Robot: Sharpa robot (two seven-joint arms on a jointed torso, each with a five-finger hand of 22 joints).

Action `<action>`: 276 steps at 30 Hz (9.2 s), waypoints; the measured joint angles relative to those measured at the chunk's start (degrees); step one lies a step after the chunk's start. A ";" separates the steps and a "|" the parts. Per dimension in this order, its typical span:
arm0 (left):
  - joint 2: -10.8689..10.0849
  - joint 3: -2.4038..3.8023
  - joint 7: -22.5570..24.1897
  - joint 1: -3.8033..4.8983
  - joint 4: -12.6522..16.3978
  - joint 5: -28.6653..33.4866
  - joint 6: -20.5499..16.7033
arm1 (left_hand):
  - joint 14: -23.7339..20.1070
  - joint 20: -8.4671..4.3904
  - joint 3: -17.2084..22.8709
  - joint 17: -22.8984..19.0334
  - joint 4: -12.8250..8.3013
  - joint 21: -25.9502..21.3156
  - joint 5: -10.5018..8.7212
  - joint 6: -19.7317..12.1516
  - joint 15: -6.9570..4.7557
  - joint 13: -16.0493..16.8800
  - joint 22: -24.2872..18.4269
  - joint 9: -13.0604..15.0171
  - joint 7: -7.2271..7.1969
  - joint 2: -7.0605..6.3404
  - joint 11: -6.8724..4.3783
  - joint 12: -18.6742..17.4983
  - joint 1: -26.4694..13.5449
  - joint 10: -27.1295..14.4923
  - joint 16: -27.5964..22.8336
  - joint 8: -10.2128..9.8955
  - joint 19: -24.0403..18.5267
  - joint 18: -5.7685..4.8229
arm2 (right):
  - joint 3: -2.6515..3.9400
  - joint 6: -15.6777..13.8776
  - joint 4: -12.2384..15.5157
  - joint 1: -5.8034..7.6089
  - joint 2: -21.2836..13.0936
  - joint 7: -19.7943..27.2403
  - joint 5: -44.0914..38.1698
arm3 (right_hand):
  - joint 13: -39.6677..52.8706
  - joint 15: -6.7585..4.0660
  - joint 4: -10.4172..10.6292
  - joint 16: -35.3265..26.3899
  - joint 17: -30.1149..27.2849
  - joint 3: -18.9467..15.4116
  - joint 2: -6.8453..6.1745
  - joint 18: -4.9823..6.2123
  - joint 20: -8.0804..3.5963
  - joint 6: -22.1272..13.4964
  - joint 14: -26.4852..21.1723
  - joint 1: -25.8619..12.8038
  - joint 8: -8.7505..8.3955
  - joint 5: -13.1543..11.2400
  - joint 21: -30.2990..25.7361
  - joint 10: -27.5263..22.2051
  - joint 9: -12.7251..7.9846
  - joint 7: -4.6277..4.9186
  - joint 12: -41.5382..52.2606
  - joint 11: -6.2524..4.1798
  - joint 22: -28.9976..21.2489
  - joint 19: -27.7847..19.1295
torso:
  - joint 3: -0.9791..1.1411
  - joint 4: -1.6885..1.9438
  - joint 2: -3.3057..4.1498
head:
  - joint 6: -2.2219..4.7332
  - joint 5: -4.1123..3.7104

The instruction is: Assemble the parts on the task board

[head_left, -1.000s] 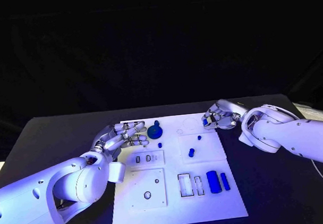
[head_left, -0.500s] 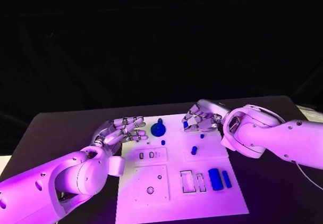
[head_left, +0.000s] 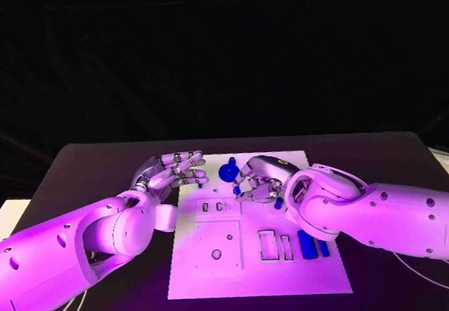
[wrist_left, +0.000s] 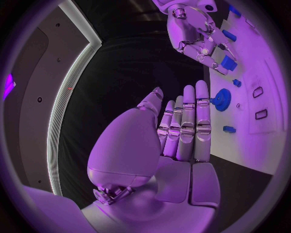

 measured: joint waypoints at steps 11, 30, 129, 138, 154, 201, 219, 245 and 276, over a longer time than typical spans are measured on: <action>0.10 0.00 0.11 0.07 -0.28 0.33 -0.02 | 0.00 0.00 0.00 0.05 0.00 0.00 0.00 0.00 0.00 0.00 0.03 0.00 0.00 0.00 0.00 0.00 0.00 0.00 0.00 0.00 0.00 0.00 | -0.19 -0.53 -2.62 -2.24 4.15 -2.65 -3.16 | 0.03 0.00 -0.09 -0.21 0.00 0.10 0.13 -0.01 0.02 -0.13 0.00 -0.62 0.00 0.14 -0.53 -0.19 0.00 -0.13 -0.77 -0.20 -0.83 -0.43 | -0.16 0.44 0.16 | -0.63 0.43; 0.45 -0.01 -0.11 0.09 -0.52 1.00 0.01 | 0.00 0.00 0.00 0.04 0.00 0.00 0.00 0.00 0.00 0.00 0.04 0.00 0.00 0.00 0.00 0.00 0.00 0.00 0.00 0.00 0.00 -0.01 | -0.16 -0.79 -3.41 -2.68 5.63 -4.84 -4.97 | -0.11 0.00 0.08 -0.44 -0.01 0.41 -0.64 -0.01 0.02 -0.11 0.00 -1.38 0.01 0.30 -0.88 0.11 0.00 -0.13 -1.84 -0.90 -1.19 -0.42 | -0.12 0.32 0.16 | -0.86 0.82; 2.26 0.02 -29.42 4.02 -4.74 -28.42 3.53 | 11.90 -7.39 1.68 57.04 7.48 53.97 -1.40 6.54 -7.62 18.87 54.76 5.35 -6.36 -2.38 -7.44 22.51 -13.09 11.93 74.98 7.34 15.55 -4.99 | 0.71 -7.45 8.08 6.56 -15.58 20.34 28.47 | -17.13 1.96 5.60 -6.02 0.02 -14.31 -3.80 0.90 2.36 -7.26 0.10 -2.37 -0.55 8.52 -9.19 -9.29 -0.67 1.38 -16.52 1.12 -13.96 -6.68 | 0.96 -0.76 -1.19 | -1.46 1.56; 6.81 0.01 -45.33 7.00 -8.54 -46.50 15.47 | 11.90 -7.24 -7.80 57.04 9.87 63.35 -3.19 2.84 -7.64 46.87 64.36 13.40 -7.16 0.87 -8.01 50.67 -16.23 8.91 79.01 15.72 15.70 -6.68 | 0.67 -7.44 5.21 8.16 -16.85 21.53 38.42 | -17.26 1.75 6.01 -6.99 0.02 -14.72 -3.77 0.90 1.95 -6.80 -0.11 -2.41 -0.30 8.52 -9.96 -8.89 -0.61 1.32 -16.52 0.73 -14.88 -6.65 | 1.49 -1.37 -1.98 | -1.80 2.08; 15.51 -0.02 -57.15 8.70 -15.44 -61.35 29.90 | 11.89 -7.79 -16.23 57.03 9.90 66.34 -4.99 -1.59 -8.62 65.19 64.39 27.96 -8.85 3.96 -9.00 67.41 -18.36 12.71 79.01 27.44 15.76 -7.53 | 0.65 -6.16 2.10 8.64 -16.60 19.76 43.18 | -17.65 1.74 6.33 -7.66 0.01 -15.99 -3.54 1.78 1.95 -6.80 -0.11 -2.63 -0.31 10.08 -10.63 -8.89 -0.71 1.32 -16.52 0.74 -15.96 -6.65 | 1.67 -1.62 -2.16 | -2.55 2.52; 22.00 -0.19 -59.59 8.87 -21.64 -63.77 36.74 | 11.89 -7.98 -17.48 57.00 9.56 66.58 -4.99 -2.78 -8.62 65.16 64.37 30.21 -8.90 5.05 -9.21 67.41 -17.72 12.47 79.01 28.51 15.56 -7.53 | 0.61 -3.66 1.21 8.68 -14.98 17.64 43.23 | -18.27 1.75 6.65 -8.32 0.03 -16.63 -3.46 1.78 1.54 -6.81 -0.11 -3.17 -0.31 10.29 -11.63 -8.86 -0.71 1.31 -16.75 0.78 -17.40 -7.07 | 1.63 -1.54 -2.06 | -3.87 2.21; 23.02 -0.52 -59.36 8.85 -22.65 -62.66 37.85 | 11.89 -7.98 -17.79 56.99 9.24 66.58 -4.99 -3.18 -8.62 65.17 64.36 30.95 -8.90 5.88 -9.21 67.41 -16.88 12.47 79.01 28.75 15.56 -7.53 | 0.58 -2.69 1.34 8.68 -14.77 17.35 43.93 | -18.41 1.75 6.89 -8.32 0.02 -17.19 -3.24 1.78 1.55 -7.20 -0.11 -3.39 -0.31 10.29 -11.85 -8.86 -0.71 1.28 -16.97 0.78 -17.76 -7.07 | 1.70 -1.54 -2.04 | -4.20 2.03; 23.71 -0.41 -59.29 9.04 -23.32 -62.12 38.53 | 11.90 -8.41 -4.41 57.03 2.02 66.57 -1.32 -6.08 -9.23 64.62 64.36 32.55 -9.10 7.48 -9.67 66.37 -3.83 11.68 79.01 27.49 15.57 -7.54 | 0.52 -1.98 1.28 8.68 -14.64 17.09 44.52 | -18.72 1.75 7.03 -8.64 0.00 -17.33 -3.24 1.78 1.76 -7.20 -0.10 -3.39 -0.31 10.52 -12.51 -9.02 -0.76 1.28 -17.27 0.62 -18.47 -7.28 | 1.69 -1.53 -2.03 | -4.45 1.79; 18.71 -1.05 -58.82 7.82 -17.77 -60.87 30.55 | 11.92 -8.40 25.79 57.01 7.43 66.67 4.89 -6.46 -9.03 64.30 64.35 38.78 -8.29 -5.19 -9.30 65.10 -13.15 11.98 79.01 29.82 15.56 -7.53 | 0.11 -0.37 0.66 8.64 -14.54 16.53 44.54 | -19.32 1.75 6.65 -8.99 -0.01 -18.04 -2.94 1.78 1.76 -7.78 -0.10 -3.08 -0.31 10.86 -13.29 -9.54 -0.81 1.43 -17.63 0.53 -19.63 -7.68 | 1.70 -1.33 -2.19 | -4.49 2.31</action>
